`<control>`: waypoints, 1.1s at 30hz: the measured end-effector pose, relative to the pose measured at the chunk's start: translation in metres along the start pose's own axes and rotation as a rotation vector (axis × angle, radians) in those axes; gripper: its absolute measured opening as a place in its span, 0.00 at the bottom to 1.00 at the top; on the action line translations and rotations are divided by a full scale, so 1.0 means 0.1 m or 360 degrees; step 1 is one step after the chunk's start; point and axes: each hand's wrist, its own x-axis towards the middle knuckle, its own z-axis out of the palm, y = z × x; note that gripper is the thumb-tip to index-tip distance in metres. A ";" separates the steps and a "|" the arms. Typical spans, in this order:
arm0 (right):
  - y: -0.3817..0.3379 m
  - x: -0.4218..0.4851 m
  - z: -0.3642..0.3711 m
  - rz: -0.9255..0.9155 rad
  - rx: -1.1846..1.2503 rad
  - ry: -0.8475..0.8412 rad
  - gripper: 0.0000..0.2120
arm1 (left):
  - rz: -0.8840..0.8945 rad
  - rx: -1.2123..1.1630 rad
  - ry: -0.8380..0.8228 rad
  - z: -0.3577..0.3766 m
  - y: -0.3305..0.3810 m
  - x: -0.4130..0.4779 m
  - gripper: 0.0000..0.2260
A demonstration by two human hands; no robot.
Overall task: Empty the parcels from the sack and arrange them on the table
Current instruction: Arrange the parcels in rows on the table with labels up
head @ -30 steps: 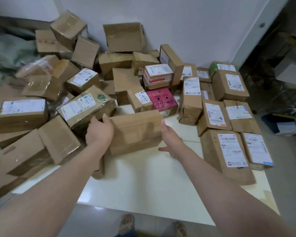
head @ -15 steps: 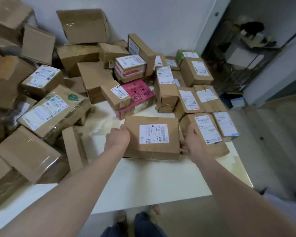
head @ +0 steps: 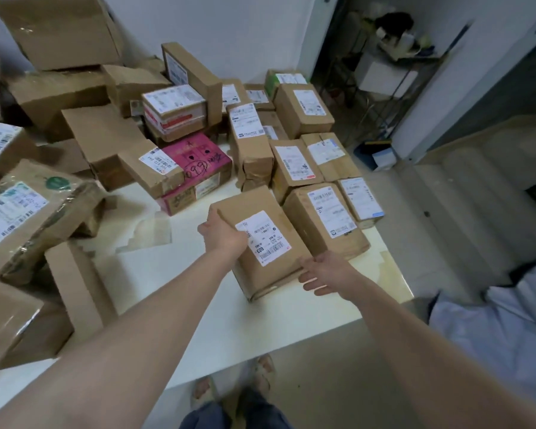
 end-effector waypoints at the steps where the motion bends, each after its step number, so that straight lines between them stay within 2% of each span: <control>1: 0.00 0.00 -0.02 -0.0001 -0.0043 -0.0004 0.18 | 0.0016 0.0009 -0.0036 0.06 -0.01 -0.02 0.37; 4: -0.06 0.03 -0.07 -0.0045 -0.0230 0.0025 0.19 | 0.0134 0.0089 -0.0086 0.21 0.02 -0.02 0.38; 6: -0.11 0.06 -0.13 -0.0068 -0.0508 0.0094 0.22 | 0.0150 0.0170 -0.0094 0.28 0.06 0.01 0.38; 8: -0.20 0.12 -0.20 -0.0126 -0.0837 0.0293 0.22 | 0.0110 0.0241 -0.0057 0.34 0.12 0.04 0.38; 10: -0.34 0.21 -0.27 -0.0245 -0.0970 0.0516 0.20 | 0.0049 0.0334 0.0030 0.38 0.22 0.08 0.37; 13: -0.62 0.35 -0.32 -0.0530 -0.0791 0.0589 0.11 | 0.0035 0.0482 0.0226 0.35 0.40 0.16 0.36; 17: -1.01 0.56 -0.21 -0.0890 -0.0618 0.0500 0.10 | 0.0098 0.0649 0.0638 0.06 0.51 0.37 0.36; 22: -1.48 0.78 0.20 -0.1163 -0.0406 0.0370 0.11 | -0.0087 0.0631 0.0888 -0.53 0.47 0.72 0.39; 26: -1.81 0.94 0.60 -0.1213 -0.0471 0.0208 0.12 | -0.0233 0.0646 0.0926 -0.92 0.54 1.09 0.43; 28: -1.93 1.04 0.77 -0.1227 -0.0529 0.0208 0.11 | -0.0267 0.0646 0.0913 -1.04 0.62 1.28 0.41; 30: -2.01 1.15 0.91 -0.1186 -0.0565 0.0224 0.12 | -0.0269 0.0663 0.0840 -1.10 0.68 1.46 0.39; 33: -2.11 1.29 1.04 -0.1094 -0.0643 0.0239 0.12 | -0.0243 0.0684 0.0627 -1.17 0.69 1.64 0.44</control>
